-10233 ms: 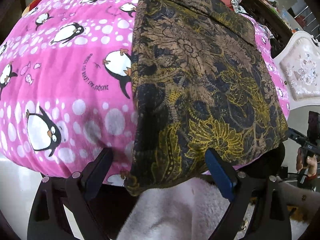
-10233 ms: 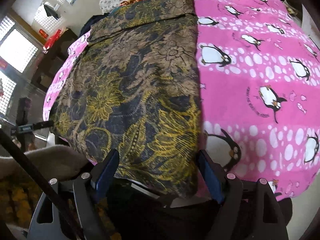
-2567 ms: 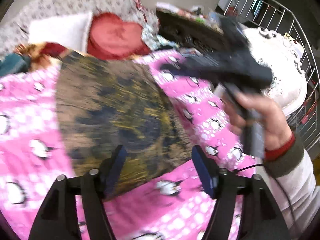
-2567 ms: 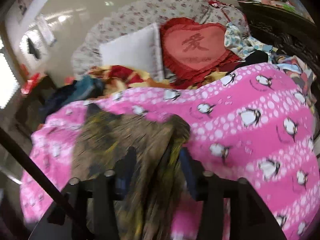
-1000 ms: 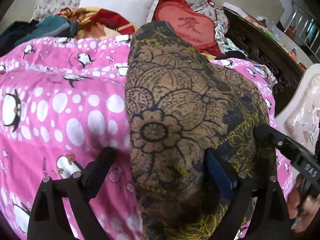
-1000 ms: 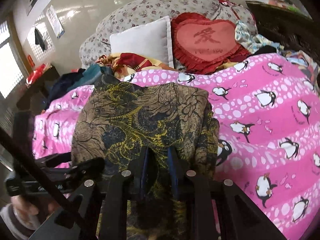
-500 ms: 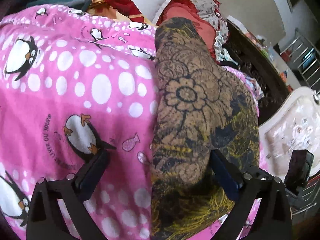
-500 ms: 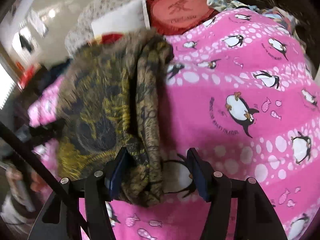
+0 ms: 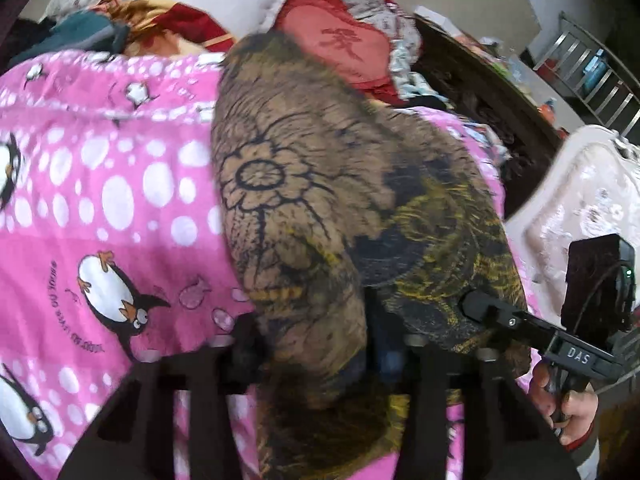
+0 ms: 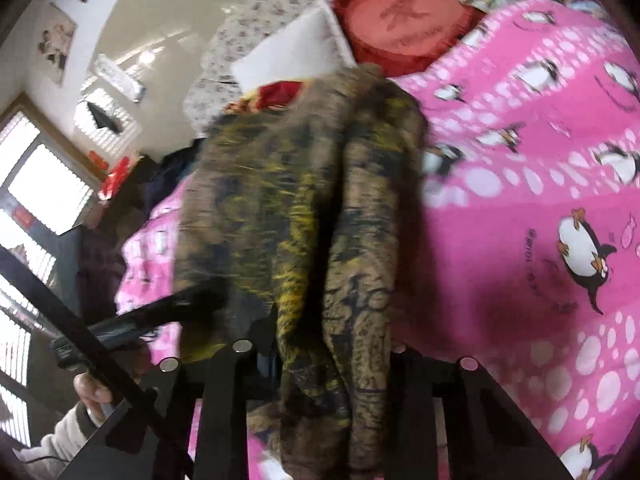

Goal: Fold small clothes

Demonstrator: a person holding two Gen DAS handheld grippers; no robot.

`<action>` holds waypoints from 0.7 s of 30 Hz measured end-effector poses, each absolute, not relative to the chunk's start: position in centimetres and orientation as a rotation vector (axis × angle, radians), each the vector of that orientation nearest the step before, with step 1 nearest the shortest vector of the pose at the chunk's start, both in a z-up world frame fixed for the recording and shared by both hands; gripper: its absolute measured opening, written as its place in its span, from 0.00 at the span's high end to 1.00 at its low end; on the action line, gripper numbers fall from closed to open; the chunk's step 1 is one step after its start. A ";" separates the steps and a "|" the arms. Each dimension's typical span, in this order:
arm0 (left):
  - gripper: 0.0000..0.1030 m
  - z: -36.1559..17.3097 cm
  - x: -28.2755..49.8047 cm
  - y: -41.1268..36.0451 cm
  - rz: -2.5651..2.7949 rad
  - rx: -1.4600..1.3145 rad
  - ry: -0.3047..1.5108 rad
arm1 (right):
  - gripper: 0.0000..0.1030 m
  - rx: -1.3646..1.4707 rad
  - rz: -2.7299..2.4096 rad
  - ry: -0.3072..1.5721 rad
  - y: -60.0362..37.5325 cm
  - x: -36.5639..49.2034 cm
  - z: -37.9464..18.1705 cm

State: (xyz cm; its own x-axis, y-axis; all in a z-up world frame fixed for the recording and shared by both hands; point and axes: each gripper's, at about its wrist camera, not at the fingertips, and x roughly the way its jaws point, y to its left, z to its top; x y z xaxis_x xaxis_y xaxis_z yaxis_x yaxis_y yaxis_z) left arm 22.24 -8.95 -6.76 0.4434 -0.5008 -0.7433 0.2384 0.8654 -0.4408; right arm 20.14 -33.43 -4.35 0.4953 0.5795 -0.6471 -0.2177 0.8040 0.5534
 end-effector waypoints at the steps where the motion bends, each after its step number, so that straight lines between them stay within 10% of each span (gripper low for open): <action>1: 0.67 -5.9 21.9 -8.7 -0.469 -0.286 1.011 | 0.71 0.425 0.506 0.926 -33.2 19.7 -3.6; 15: 0.67 -3.5 4.7 0.0 -0.465 -0.191 1.078 | 0.71 0.341 0.814 1.071 -25.2 6.0 -3.0; 21: 0.49 -6.2 1.3 1.2 -0.353 -0.123 1.066 | 0.49 0.231 0.673 1.164 -25.4 4.4 -5.5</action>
State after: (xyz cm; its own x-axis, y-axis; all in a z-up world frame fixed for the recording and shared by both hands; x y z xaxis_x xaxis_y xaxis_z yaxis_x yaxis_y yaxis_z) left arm 1.26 1.25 -6.16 0.4335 -0.3419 -0.8338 0.2239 0.9371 -0.2678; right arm 4.43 -25.42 -5.46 0.2277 0.5976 -0.7688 -0.3679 0.7838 0.5003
